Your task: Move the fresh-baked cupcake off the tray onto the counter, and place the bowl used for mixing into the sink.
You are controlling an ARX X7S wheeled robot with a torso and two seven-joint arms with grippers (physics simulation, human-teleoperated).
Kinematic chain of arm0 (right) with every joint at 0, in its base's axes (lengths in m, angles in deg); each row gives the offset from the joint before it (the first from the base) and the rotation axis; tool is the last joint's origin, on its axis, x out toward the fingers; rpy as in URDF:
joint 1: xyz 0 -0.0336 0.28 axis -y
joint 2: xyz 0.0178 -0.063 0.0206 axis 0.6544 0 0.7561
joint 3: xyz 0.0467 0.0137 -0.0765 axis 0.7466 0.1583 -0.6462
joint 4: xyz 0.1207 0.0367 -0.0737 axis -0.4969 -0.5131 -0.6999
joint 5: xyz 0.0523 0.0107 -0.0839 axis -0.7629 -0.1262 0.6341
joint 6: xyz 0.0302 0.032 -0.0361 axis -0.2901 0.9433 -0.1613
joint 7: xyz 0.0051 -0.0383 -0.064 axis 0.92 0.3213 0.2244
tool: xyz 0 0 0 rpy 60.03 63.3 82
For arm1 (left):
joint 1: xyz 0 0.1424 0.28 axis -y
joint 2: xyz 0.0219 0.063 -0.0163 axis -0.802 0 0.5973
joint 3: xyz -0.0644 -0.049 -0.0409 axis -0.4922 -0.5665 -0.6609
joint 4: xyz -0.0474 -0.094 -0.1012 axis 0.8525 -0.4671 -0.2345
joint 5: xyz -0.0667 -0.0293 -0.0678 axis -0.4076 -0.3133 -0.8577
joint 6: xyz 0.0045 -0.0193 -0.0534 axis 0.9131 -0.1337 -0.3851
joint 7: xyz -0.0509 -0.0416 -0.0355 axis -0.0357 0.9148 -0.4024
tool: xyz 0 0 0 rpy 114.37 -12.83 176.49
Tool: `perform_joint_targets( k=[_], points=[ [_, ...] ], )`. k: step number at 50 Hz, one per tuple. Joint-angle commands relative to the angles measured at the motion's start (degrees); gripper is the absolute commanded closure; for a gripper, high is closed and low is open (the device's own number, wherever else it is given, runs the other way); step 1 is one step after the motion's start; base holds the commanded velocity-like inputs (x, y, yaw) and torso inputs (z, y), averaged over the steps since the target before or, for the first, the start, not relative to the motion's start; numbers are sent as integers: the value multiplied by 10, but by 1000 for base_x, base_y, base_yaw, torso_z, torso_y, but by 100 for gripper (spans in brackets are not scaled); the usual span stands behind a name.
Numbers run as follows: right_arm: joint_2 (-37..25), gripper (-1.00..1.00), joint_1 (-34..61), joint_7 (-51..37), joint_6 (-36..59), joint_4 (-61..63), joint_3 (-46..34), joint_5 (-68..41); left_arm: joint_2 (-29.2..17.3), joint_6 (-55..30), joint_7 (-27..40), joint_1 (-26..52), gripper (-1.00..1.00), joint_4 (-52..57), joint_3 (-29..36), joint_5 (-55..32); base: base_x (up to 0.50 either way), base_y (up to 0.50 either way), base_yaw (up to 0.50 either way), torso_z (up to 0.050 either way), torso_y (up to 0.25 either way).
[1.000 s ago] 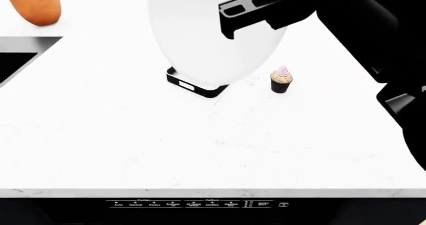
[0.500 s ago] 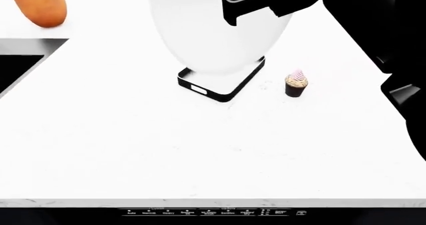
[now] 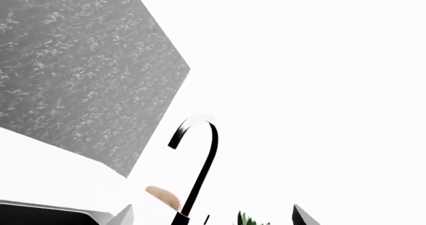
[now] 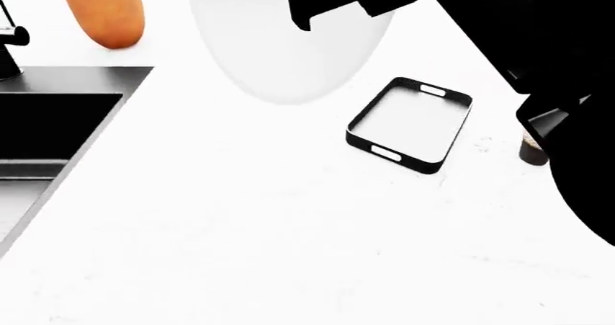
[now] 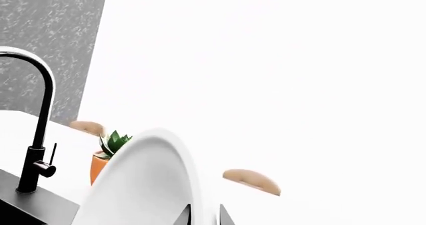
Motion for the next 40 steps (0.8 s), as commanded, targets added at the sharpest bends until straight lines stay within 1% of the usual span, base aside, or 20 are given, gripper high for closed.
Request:
perform_joint_targets(
  k=[1, 22, 40],
  points=[
    [9, 100, 4, 4, 11, -10, 0, 11, -4, 30, 7, -28, -100, -1, -1, 10, 0, 500, 0, 0, 0],
    [5, 100, -13, 10, 6, -1, 1, 22, -13, 49, 19, -42, -100, -4, 13, 28, 0, 500, 0, 0, 0],
    [-4, 100, -16, 4, 1, 12, 10, 14, -20, 63, 28, -56, -100, -4, 12, 29, 0, 500, 0, 0, 1]
  ],
)
